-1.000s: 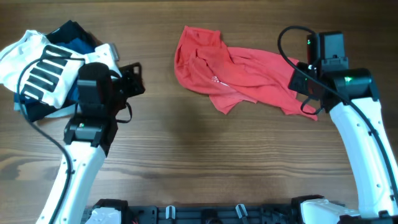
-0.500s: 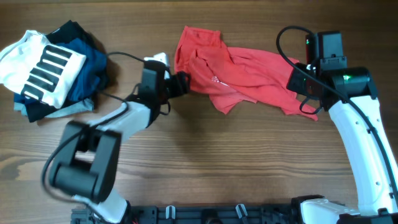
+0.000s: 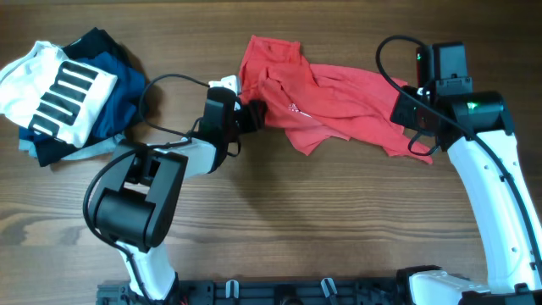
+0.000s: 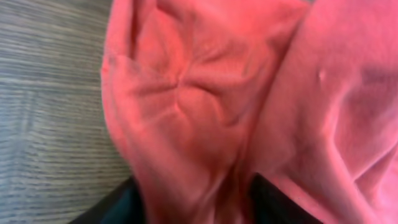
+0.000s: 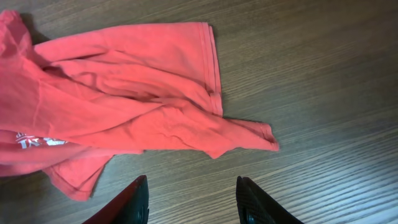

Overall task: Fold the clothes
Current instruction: 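Grasp the red T-shirt's left side with the left gripper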

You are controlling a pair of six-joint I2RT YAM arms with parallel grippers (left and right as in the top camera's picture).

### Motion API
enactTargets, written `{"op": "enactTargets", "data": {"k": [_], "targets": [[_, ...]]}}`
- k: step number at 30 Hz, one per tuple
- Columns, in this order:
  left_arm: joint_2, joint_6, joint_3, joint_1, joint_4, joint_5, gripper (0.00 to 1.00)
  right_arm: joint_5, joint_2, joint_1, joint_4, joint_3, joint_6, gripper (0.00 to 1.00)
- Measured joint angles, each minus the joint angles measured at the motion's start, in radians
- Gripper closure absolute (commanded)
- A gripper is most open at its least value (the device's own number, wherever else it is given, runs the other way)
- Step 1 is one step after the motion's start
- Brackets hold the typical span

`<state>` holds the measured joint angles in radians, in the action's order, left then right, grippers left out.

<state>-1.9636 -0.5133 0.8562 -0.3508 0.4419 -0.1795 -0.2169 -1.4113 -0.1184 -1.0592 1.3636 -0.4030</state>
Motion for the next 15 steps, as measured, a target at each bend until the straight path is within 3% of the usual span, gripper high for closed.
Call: {"op": "enactTargets", "data": {"k": [1,8,15], "targets": [[-0.002,-0.005,0.0,-0.002,0.0,0.0,0.96,0.0,0.0,0.0,0.0,0.0,0.0,0.54],[-0.003,0.0,0.0,-0.007,-0.023,-0.001,0.96,0.0,0.0,0.0,0.0,0.0,0.0,0.54],[0.193,0.044,-0.005,0.034,-0.274,-0.002,0.96,0.0,0.0,0.0,0.0,0.0,0.001,0.54]]}}
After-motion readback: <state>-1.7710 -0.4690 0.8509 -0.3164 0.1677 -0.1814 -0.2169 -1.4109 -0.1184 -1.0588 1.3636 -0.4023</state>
